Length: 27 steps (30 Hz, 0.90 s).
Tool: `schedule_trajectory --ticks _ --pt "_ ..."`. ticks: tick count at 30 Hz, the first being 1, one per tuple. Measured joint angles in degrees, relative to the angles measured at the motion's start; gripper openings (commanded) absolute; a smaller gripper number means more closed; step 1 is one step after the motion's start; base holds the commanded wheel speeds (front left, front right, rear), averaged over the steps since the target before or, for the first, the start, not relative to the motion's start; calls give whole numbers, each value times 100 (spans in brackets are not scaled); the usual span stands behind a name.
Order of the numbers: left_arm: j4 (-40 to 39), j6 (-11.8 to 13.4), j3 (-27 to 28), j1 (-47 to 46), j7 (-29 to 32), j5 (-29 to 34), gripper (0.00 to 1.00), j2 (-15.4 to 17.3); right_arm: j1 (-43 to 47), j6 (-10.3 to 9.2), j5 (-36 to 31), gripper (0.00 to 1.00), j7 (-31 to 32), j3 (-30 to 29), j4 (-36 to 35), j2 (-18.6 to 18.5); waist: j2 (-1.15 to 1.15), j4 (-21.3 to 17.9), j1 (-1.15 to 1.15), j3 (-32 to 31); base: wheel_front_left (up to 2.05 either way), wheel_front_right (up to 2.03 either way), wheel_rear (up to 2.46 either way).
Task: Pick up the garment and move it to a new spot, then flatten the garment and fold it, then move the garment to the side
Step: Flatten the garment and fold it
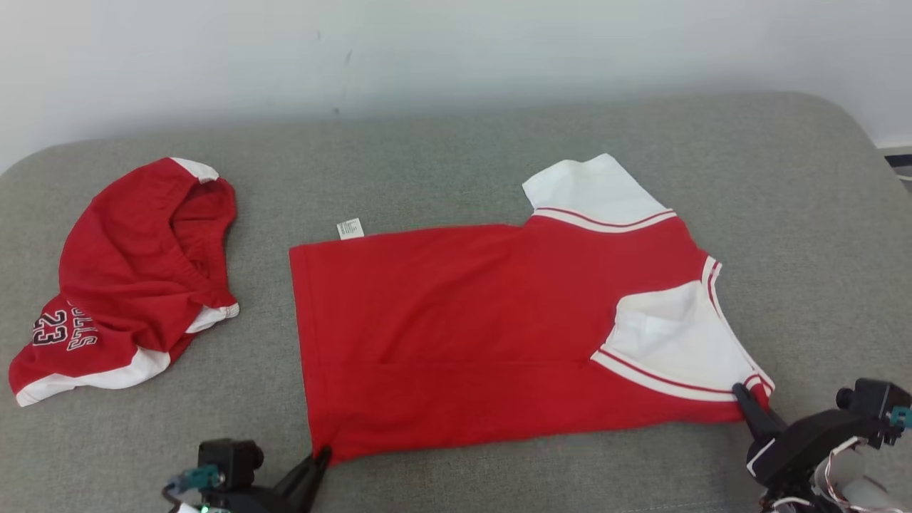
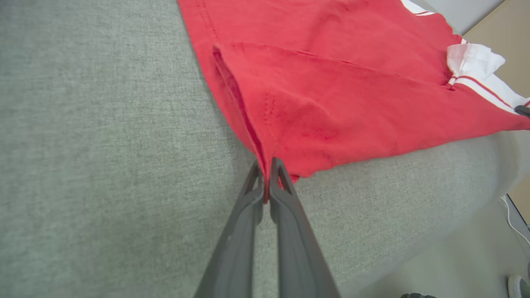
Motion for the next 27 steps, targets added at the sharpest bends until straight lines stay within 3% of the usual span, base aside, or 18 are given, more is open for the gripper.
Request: schedule_trajectory --ticks 14,24,26,27 --pt "-758 215 -51 922 -97 -47 0 141 1032 0 285 0 -522 -147 -688 -290 0 -78 0 -249 0 0 0" --pt "-1158 420 -34 1016 -20 -53 0 278 1152 0 332 0 -634 -188 -978 -341 0 -12 1 -265 0 0 0" --pt "-1234 461 -30 1017 26 -62 0 294 1179 0 342 44 -647 -190 -1016 -352 -1 0 1 -260 0 0 0" --pt "-1267 465 -31 1018 68 -65 18 305 1201 0 343 100 -679 -197 -1037 -360 0 5 1 -256 0 0 0"
